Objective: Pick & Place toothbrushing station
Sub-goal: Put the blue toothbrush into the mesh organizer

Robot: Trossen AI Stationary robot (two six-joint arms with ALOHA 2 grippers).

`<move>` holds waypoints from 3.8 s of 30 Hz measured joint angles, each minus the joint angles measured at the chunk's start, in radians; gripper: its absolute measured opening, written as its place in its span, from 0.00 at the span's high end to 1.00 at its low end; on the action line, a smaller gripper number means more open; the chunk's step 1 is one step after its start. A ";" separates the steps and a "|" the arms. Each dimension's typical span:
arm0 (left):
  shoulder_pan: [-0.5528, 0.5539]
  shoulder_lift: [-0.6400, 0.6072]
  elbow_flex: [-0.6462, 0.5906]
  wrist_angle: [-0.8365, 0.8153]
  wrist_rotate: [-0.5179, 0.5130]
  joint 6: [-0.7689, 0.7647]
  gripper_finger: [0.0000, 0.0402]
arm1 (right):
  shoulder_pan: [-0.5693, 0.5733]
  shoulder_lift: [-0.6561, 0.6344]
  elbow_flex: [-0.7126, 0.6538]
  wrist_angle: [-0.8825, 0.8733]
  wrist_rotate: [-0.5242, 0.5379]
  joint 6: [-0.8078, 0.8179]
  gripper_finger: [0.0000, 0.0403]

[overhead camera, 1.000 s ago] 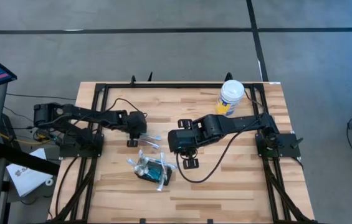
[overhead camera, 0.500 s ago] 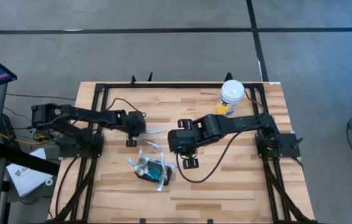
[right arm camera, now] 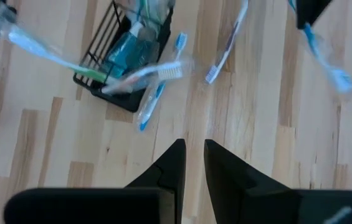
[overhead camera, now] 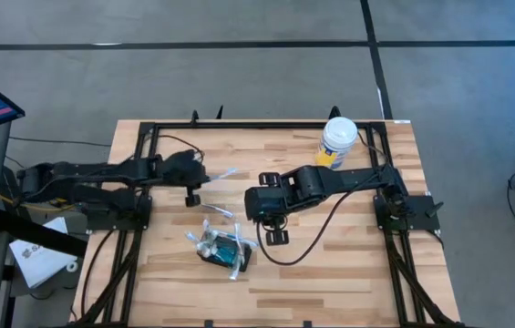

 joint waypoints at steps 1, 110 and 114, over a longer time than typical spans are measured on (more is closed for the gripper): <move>0.000 -0.028 0.000 0.001 0.000 -0.012 0.98 | 0.000 0.000 0.000 0.011 0.000 -0.006 0.88; -0.220 -0.337 0.003 0.526 0.162 -0.038 0.98 | -0.183 -0.333 -0.824 1.654 -0.135 -0.148 0.61; -0.220 -0.324 0.003 0.553 0.162 -0.037 0.98 | -0.183 -0.333 -0.824 1.663 -0.135 -0.143 0.59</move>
